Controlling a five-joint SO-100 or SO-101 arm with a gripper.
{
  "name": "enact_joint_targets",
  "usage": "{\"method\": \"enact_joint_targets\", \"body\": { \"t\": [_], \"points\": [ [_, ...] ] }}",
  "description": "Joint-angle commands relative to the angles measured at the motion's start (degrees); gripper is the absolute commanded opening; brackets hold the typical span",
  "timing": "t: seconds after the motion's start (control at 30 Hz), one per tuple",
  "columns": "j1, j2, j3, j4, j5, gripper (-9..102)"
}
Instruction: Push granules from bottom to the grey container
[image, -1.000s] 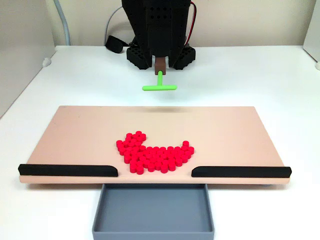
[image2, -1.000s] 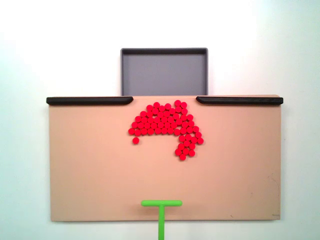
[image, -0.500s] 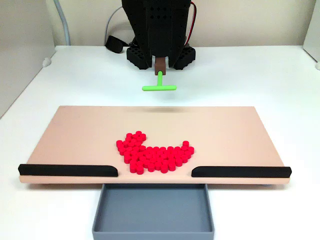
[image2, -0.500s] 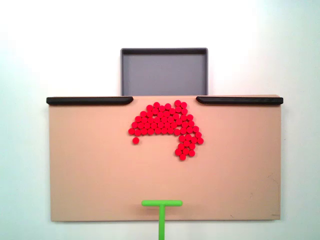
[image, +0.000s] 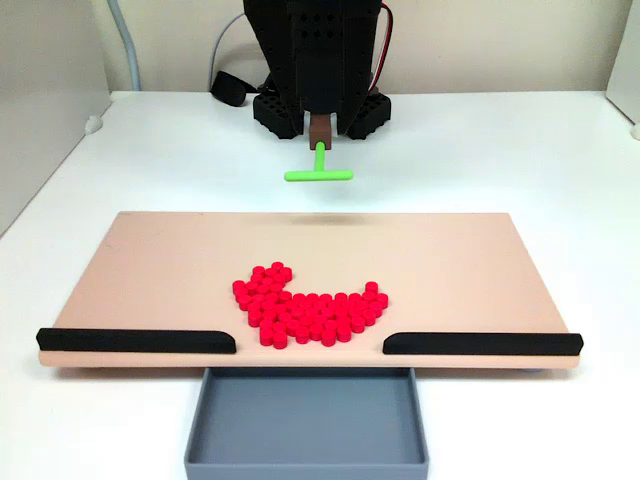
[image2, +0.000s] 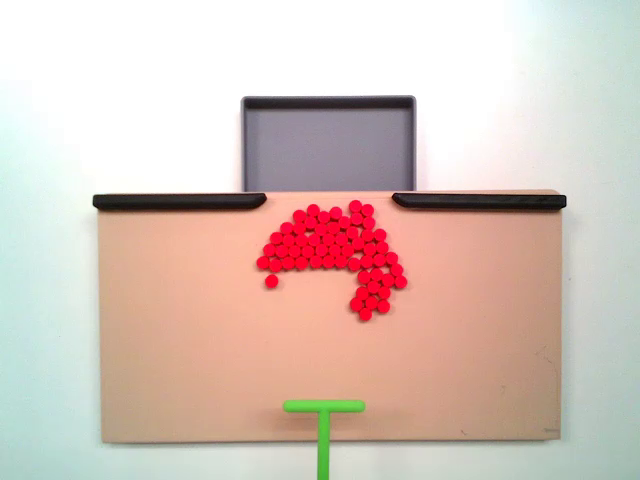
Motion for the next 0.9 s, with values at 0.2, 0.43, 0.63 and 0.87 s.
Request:
{"method": "enact_joint_targets", "body": {
  "t": [0.2, 0.43, 0.63, 0.87],
  "points": [
    [-0.35, 1.76, -0.35, -0.53, -0.26, 0],
    [-0.35, 1.85, -0.35, -0.53, 0.44, 0],
    [-0.44, 2.02, -0.35, -0.53, 0.44, 0],
    [0.09, 2.46, -0.35, -0.53, -0.79, 0]
  ]
}}
